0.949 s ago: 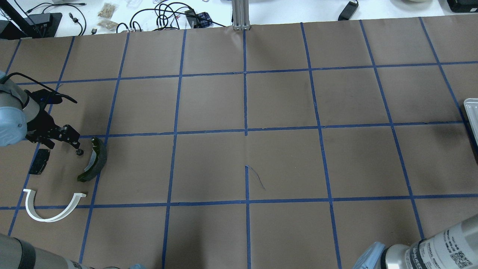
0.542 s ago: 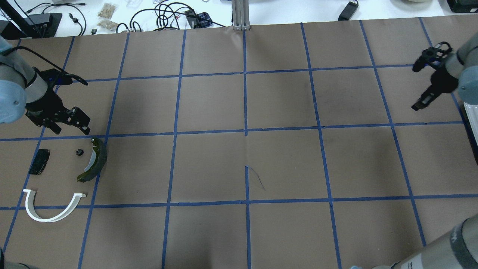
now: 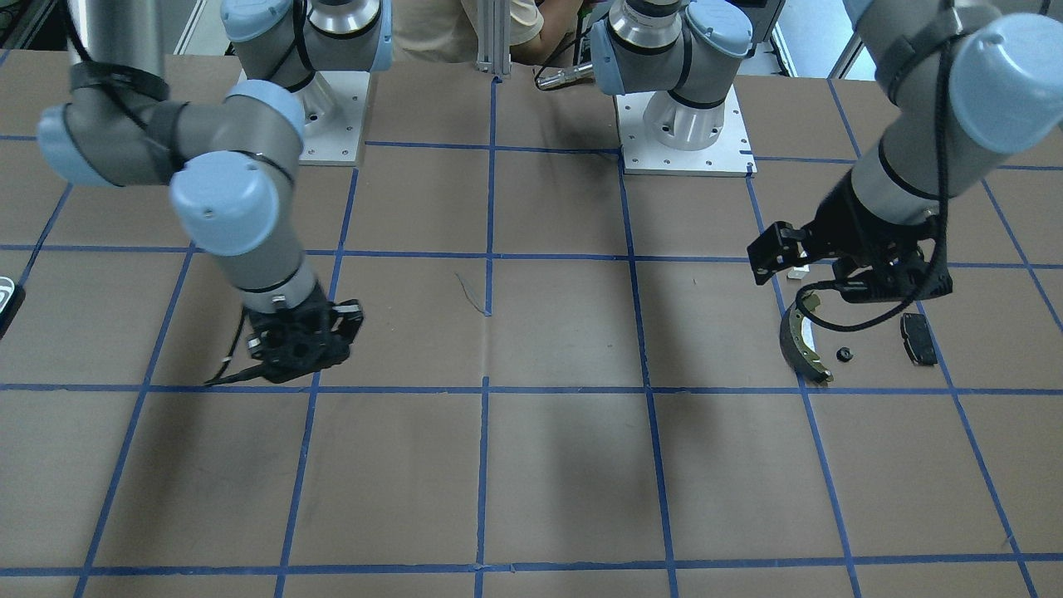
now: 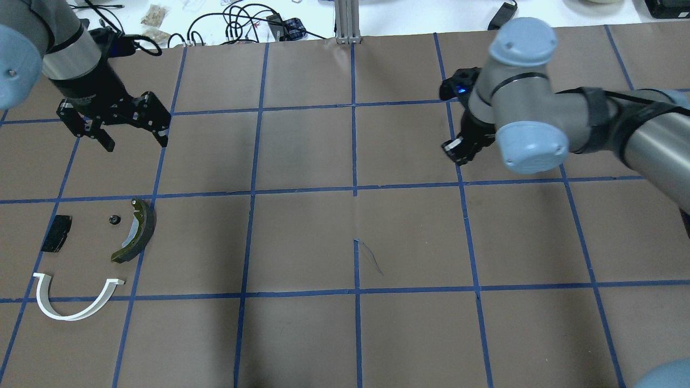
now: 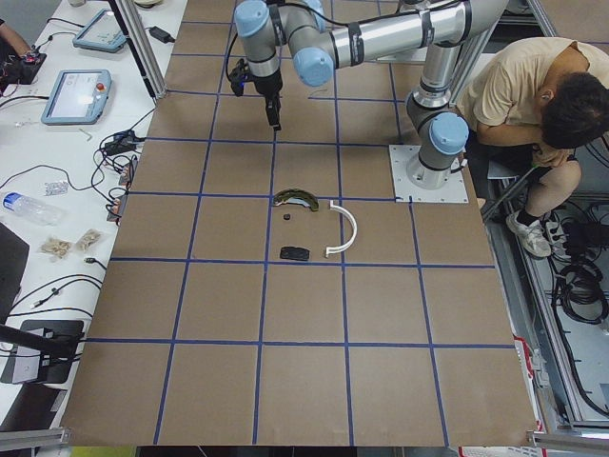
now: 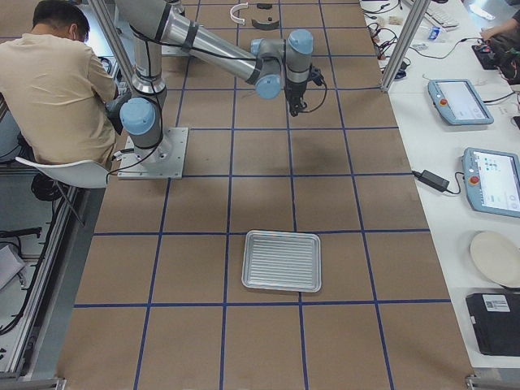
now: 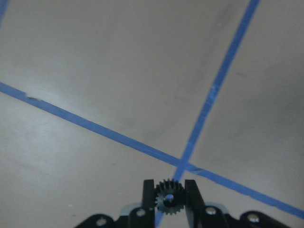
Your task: Place bearing gear from tray to pile
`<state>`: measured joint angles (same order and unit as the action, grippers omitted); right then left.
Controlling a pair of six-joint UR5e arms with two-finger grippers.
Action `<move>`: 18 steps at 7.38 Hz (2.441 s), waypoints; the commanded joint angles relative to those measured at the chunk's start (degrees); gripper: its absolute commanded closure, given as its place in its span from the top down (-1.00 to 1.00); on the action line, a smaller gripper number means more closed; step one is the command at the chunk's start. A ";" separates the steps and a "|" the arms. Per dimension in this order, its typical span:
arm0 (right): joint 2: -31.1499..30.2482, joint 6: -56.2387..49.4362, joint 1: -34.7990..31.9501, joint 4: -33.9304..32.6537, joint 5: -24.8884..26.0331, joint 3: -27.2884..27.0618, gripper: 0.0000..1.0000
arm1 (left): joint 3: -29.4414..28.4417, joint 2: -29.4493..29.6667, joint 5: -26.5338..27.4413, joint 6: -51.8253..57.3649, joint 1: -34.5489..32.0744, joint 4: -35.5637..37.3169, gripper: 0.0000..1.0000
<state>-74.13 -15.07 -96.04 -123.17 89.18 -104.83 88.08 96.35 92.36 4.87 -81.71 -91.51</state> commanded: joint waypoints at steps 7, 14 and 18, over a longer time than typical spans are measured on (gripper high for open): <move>8.47 39.42 -20.24 -8.23 -4.64 0.41 0.92 | 4.21 -6.97 -0.17 -6.80 -10.05 3.88 1.00; -13.81 21.20 1.83 19.32 0.82 8.05 1.00 | 14.12 9.87 -3.33 -21.27 -24.52 28.87 1.00; -14.82 10.28 3.05 22.27 -0.32 7.87 1.00 | 14.67 20.79 -2.80 -27.81 -30.96 38.06 1.00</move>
<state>-89.06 0.96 -93.54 -101.63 89.20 -97.59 102.55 114.81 89.49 -21.99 -111.37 -55.66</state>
